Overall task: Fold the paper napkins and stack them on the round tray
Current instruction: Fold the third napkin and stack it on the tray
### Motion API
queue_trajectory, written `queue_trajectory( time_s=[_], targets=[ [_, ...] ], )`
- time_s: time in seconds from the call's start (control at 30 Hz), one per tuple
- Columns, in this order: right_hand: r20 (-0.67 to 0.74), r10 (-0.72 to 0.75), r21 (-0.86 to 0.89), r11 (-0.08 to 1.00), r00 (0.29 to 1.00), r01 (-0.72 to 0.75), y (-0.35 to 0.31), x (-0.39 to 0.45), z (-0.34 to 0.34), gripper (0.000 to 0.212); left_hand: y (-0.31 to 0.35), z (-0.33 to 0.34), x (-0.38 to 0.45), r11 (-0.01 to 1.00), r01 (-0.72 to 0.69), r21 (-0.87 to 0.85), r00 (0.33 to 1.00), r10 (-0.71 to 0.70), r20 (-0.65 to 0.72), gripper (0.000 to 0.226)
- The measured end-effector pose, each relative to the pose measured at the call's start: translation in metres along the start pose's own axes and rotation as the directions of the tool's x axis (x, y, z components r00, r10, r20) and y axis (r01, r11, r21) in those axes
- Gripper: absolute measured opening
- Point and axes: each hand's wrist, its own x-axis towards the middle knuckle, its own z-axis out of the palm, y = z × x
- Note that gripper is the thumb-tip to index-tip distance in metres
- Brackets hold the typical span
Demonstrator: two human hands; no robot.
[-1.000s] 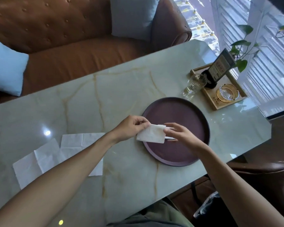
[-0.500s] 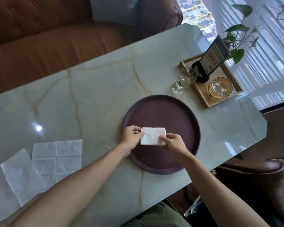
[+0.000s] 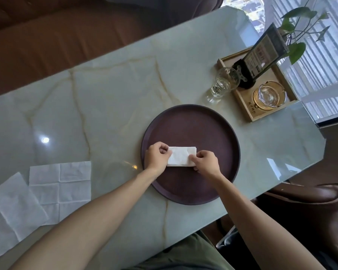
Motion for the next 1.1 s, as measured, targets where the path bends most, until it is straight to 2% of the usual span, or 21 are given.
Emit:
queue_trajectory(
  time_s=[0.3,0.47,0.6,0.73,0.93,1.0,1.1],
  targets=[
    [-0.118,0.074,-0.187,0.978,0.990,-0.095,0.001,-0.006,-0.001,0.025,-0.006,-0.002,0.002,0.997,0.041,0.058,0.998,-0.037,-0.056,0.022],
    [-0.199,0.099,-0.245,0.958,0.975,-0.147,0.004,-0.010,-0.011,0.016,-0.014,-0.009,0.003,0.998,0.050,0.038,0.998,-0.049,-0.048,0.033],
    [-0.233,0.032,-0.250,0.964,0.972,-0.091,-0.007,-0.019,-0.014,0.021,-0.014,-0.035,-0.003,0.999,0.009,0.046,1.000,-0.009,-0.015,0.016],
    [-0.144,-0.130,-0.149,0.983,0.981,0.108,-0.040,-0.032,0.004,0.011,-0.024,-0.079,-0.009,1.000,-0.009,0.016,1.000,0.009,0.011,0.017],
    [0.033,-0.347,-0.221,0.912,0.937,0.345,-0.103,-0.062,0.071,0.015,-0.066,-0.168,-0.025,0.998,0.060,0.003,0.998,-0.060,-0.029,0.026],
    [0.104,-0.378,-0.235,0.890,0.920,0.392,-0.120,-0.072,0.102,0.017,-0.088,-0.199,-0.034,0.995,0.102,-0.016,0.993,-0.103,-0.062,0.029],
    [0.251,-0.352,-0.275,0.867,0.902,0.415,-0.140,-0.092,0.152,0.033,-0.126,-0.245,-0.048,0.987,0.154,-0.047,0.981,-0.158,-0.109,0.031]
  ],
)
